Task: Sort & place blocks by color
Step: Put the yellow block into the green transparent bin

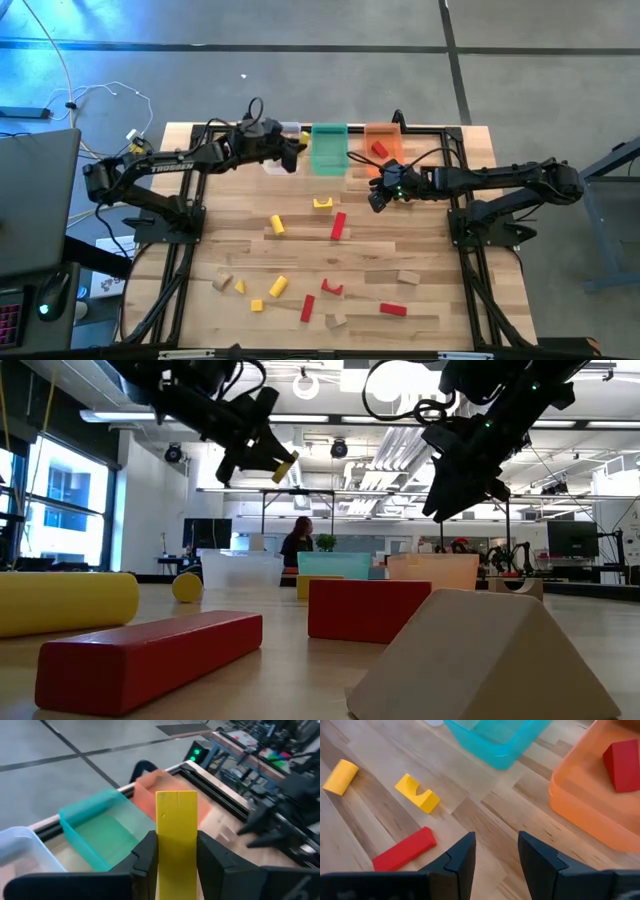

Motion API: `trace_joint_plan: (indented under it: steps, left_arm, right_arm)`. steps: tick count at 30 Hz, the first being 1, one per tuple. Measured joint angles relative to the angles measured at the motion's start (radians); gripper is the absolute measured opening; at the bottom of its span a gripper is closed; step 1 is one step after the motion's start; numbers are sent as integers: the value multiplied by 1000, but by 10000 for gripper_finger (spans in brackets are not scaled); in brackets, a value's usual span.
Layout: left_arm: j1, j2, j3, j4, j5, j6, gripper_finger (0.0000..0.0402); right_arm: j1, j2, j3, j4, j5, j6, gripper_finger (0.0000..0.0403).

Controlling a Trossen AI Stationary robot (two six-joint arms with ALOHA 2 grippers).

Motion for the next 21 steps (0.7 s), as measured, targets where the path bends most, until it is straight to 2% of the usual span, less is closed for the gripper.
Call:
trace_joint_plan:
  steps: [9, 13, 21]
  left_arm:
    - [16, 197, 66, 79, -1, 0, 77]
    - [16, 302, 118, 120, -32, 7, 78]
    - [16, 467, 221, 121, -33, 7, 80]
  right_arm:
    - [0, 0, 0, 0, 0, 0, 133]
    - [0, 0, 0, 0, 0, 1, 133]
    - [0, 0, 0, -16, 0, 23, 133]
